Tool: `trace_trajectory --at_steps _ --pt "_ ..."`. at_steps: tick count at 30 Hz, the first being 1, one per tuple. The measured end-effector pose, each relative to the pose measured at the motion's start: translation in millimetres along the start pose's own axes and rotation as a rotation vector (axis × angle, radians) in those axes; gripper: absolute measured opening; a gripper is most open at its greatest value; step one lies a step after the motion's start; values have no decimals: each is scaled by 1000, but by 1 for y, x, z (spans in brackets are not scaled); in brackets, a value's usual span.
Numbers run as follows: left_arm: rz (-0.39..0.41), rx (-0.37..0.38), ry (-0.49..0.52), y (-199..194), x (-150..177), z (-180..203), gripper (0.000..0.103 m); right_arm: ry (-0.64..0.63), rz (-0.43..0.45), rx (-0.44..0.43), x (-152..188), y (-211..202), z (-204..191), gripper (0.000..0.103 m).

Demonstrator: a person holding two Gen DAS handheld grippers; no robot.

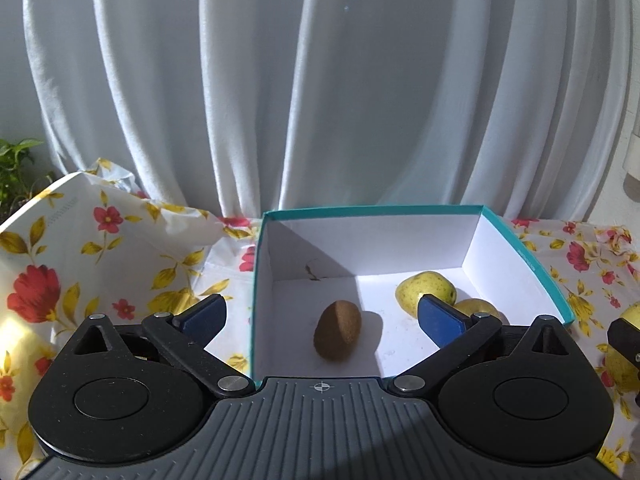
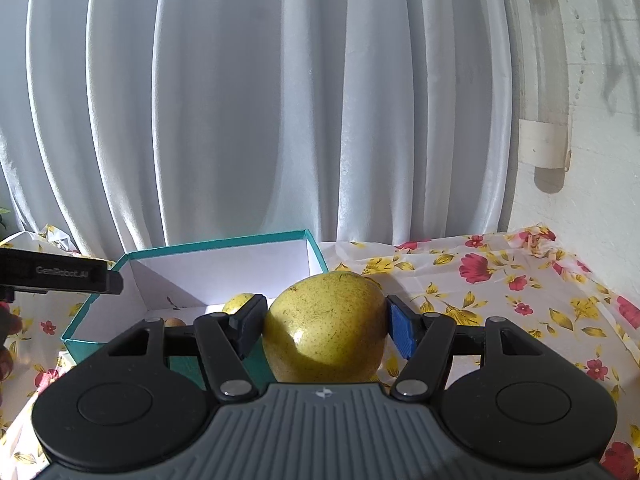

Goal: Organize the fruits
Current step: 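Lower the yellow pear into the teal box and open the right tool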

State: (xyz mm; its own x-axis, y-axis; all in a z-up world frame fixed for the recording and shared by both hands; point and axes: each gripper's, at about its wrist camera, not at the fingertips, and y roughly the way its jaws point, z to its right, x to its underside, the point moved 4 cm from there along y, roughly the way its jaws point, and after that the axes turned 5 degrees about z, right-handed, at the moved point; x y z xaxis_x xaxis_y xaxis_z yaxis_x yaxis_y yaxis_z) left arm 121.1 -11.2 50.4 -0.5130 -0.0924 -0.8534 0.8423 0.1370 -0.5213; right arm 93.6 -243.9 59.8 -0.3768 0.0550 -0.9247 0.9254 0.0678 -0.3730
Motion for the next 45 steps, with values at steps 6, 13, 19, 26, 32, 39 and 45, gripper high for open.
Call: trace_trajectory --at_steps 6,13,19,26,32,39,45 --pt "-59 -18 -21 -15 18 -18 103 -20 13 -25 -5 3 -5 64" --pt "-51 -17 -32 -34 28 -21 103 -53 12 -52 -8 25 -15 64" --pt "-49 -12 -91 -41 28 -30 103 -105 16 -85 -7 53 -34 64" --pt "-78 -51 -169 -41 33 -52 103 -153 -5 -87 5 96 -49 64" --pt "-70 -65 -194 -43 34 -60 103 -159 -94 -105 23 126 -55 64" --pt "-91 -64 -182 -40 37 -55 103 -155 -127 -110 34 133 -51 64" --pt "-105 -56 -176 -38 39 -50 103 -160 -86 -88 23 122 -43 83"
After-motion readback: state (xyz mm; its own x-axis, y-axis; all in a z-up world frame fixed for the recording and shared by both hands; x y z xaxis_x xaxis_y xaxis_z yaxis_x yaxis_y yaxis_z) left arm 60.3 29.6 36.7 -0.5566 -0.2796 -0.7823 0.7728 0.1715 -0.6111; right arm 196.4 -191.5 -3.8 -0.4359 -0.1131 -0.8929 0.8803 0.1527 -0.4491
